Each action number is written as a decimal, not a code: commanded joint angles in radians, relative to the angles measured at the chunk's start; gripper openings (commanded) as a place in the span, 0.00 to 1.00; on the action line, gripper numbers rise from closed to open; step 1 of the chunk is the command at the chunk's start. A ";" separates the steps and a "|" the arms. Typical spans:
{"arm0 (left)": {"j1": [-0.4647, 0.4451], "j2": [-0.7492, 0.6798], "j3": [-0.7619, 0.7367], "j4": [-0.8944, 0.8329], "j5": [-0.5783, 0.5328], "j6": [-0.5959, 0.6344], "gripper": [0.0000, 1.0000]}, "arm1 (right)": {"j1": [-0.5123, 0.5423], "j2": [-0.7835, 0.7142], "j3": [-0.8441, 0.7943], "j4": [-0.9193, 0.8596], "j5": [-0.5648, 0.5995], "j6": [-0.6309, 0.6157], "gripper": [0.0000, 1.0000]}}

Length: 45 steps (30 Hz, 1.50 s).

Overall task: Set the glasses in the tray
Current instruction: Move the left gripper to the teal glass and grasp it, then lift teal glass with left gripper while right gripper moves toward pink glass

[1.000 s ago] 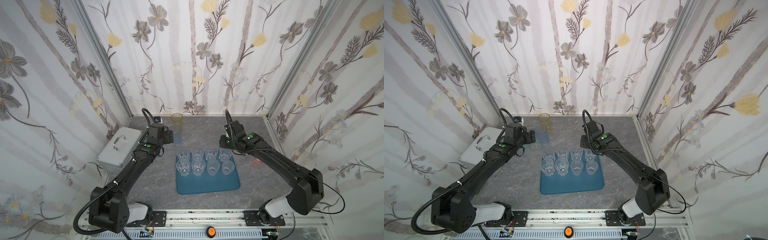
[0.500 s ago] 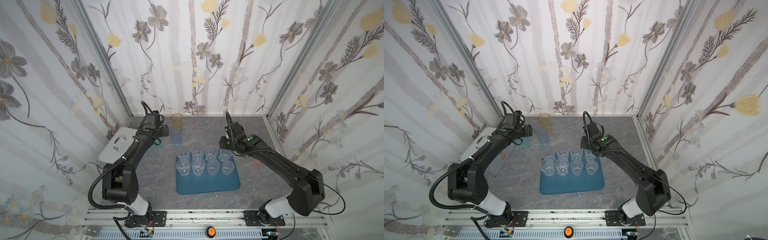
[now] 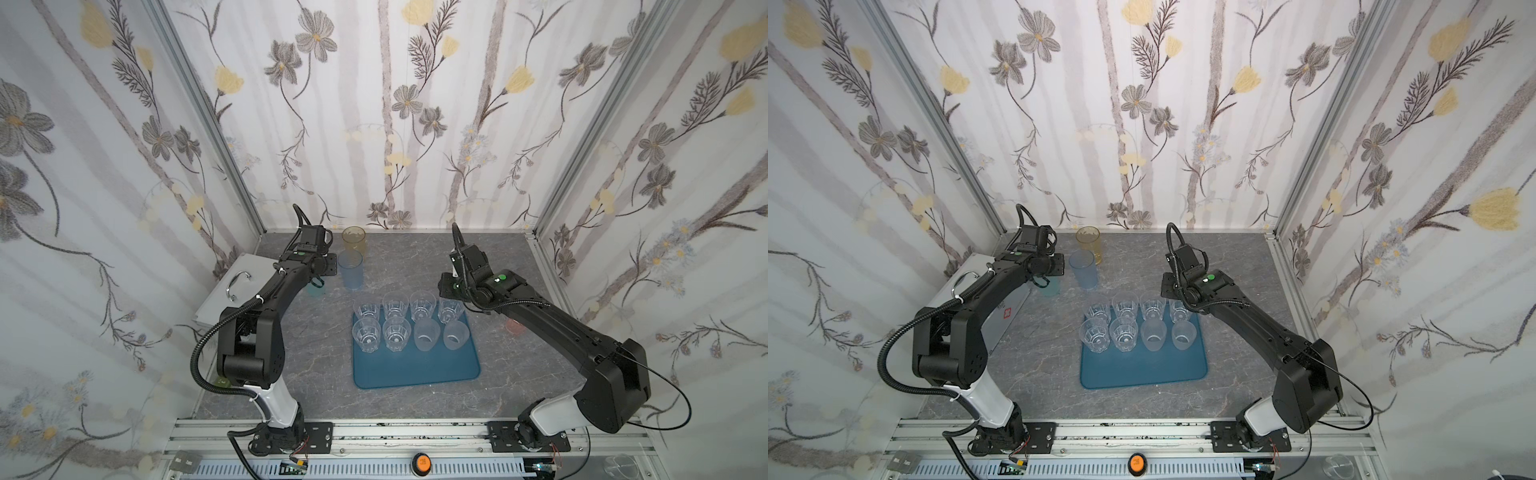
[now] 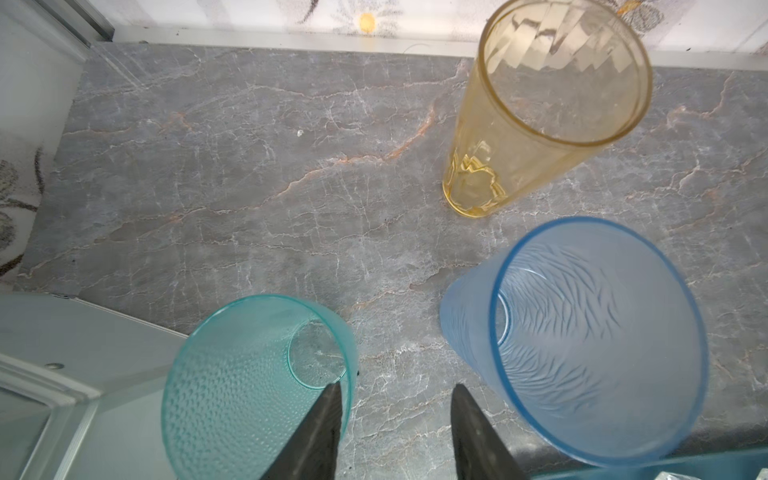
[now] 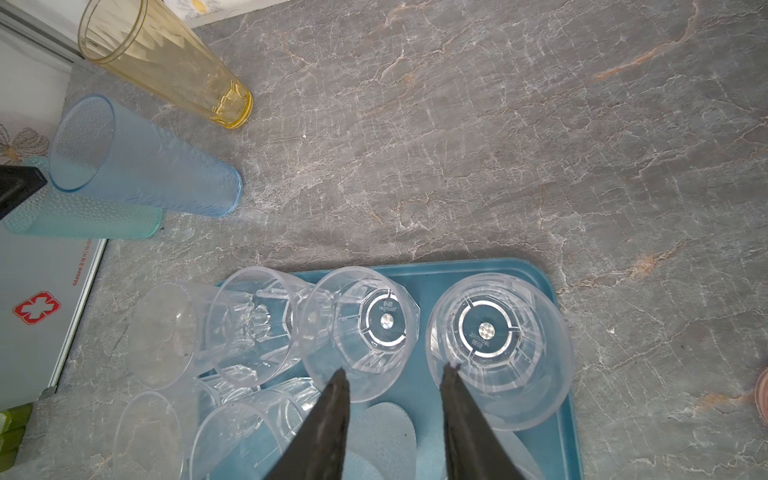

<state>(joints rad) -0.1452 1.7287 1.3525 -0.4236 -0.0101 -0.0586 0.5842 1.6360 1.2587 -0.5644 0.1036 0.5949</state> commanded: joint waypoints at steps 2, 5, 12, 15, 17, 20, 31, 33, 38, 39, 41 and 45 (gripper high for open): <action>0.001 0.016 -0.003 -0.006 -0.043 0.016 0.46 | 0.001 0.008 0.001 0.046 0.000 0.011 0.38; 0.002 0.019 -0.005 -0.007 -0.054 0.014 0.46 | 0.002 0.016 0.004 0.049 -0.005 0.011 0.38; 0.002 0.049 -0.023 -0.007 -0.078 0.017 0.38 | 0.002 0.025 0.004 0.061 -0.016 0.016 0.38; 0.002 0.057 -0.028 -0.006 -0.088 0.017 0.34 | 0.003 0.025 -0.001 0.062 -0.018 0.017 0.38; 0.002 0.065 -0.022 -0.006 -0.092 0.019 0.30 | 0.003 0.024 -0.007 0.063 -0.018 0.016 0.38; 0.002 0.069 -0.013 -0.006 -0.094 0.022 0.23 | 0.002 0.024 -0.013 0.064 -0.016 0.017 0.38; 0.002 -0.043 -0.040 -0.013 -0.072 0.009 0.03 | 0.002 0.025 -0.011 0.073 -0.005 0.025 0.38; 0.002 -0.078 -0.051 -0.020 -0.072 0.002 0.02 | 0.002 0.027 -0.006 0.073 -0.007 0.026 0.38; 0.002 -0.172 -0.101 -0.054 -0.053 -0.013 0.00 | 0.003 0.033 -0.001 0.080 -0.016 0.026 0.39; 0.002 -0.188 -0.109 -0.059 -0.050 -0.014 0.00 | 0.002 0.033 -0.001 0.081 -0.017 0.025 0.39; 0.002 -0.214 -0.122 -0.067 -0.043 -0.015 0.00 | 0.003 0.033 0.001 0.081 -0.015 0.025 0.38; 0.002 -0.233 -0.137 -0.073 -0.014 -0.025 0.00 | 0.000 0.018 0.008 0.066 0.009 0.016 0.38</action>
<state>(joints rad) -0.1440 1.5051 1.2240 -0.4904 -0.0486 -0.0723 0.5850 1.6615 1.2549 -0.5278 0.0879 0.6094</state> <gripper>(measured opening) 0.052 0.385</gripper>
